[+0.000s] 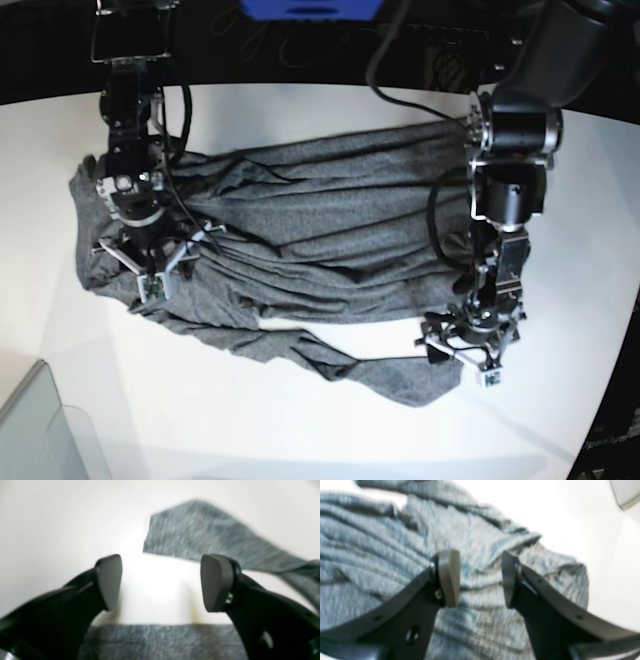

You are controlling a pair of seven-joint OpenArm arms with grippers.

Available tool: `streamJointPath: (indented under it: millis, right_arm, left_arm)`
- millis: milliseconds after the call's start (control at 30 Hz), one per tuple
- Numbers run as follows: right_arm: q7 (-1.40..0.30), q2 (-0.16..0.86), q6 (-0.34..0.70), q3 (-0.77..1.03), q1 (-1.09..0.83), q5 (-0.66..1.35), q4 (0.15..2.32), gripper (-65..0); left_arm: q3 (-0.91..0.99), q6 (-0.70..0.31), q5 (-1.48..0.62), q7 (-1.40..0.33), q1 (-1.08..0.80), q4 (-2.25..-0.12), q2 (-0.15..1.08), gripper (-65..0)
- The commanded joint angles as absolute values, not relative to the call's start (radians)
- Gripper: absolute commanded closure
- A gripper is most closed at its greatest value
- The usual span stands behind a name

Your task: Layout the t-shirt on the table in an organized manner, then fold the t-shirt properly

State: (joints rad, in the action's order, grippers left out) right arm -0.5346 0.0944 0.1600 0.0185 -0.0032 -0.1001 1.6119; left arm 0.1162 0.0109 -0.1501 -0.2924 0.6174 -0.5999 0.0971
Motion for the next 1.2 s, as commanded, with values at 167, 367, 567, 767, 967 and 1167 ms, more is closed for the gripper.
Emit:
streamJointPath:
  millis: [167,367,567,767,967,1167]
  right_arm:
    - [-0.498,0.099,0.154,0.021,-0.039,-0.099,1.635,-27.7]
    - [-0.498,0.077,0.154,0.018,-0.058,-0.097,1.687,-27.7]
    - [-0.506,0.056,0.156,-0.008,-0.102,-0.097,1.831,-27.7]
    - [-0.503,0.061,0.156,-0.081,-0.031,-0.097,1.796,-27.7]
    - [-0.498,0.033,0.156,-0.133,0.219,-0.097,1.555,-27.3]
    - [-0.473,-0.021,0.156,-0.176,0.440,-0.097,1.236,-27.3]
  left_arm:
    - [0.120,0.019,-0.156,0.031,0.797,-0.252,0.101,-47.1]
    - [0.122,0.019,-0.156,0.128,0.816,-0.211,0.068,-47.1]
    - [0.120,0.019,-0.151,0.127,0.828,-0.228,0.048,-47.1]
    - [0.127,0.019,-0.157,0.119,0.799,-0.231,0.048,-46.8]
    - [0.150,0.018,-0.157,-0.039,0.662,-0.469,0.068,-46.7]
    - [0.268,0.018,-0.157,-0.283,0.461,-0.986,0.064,-46.7]
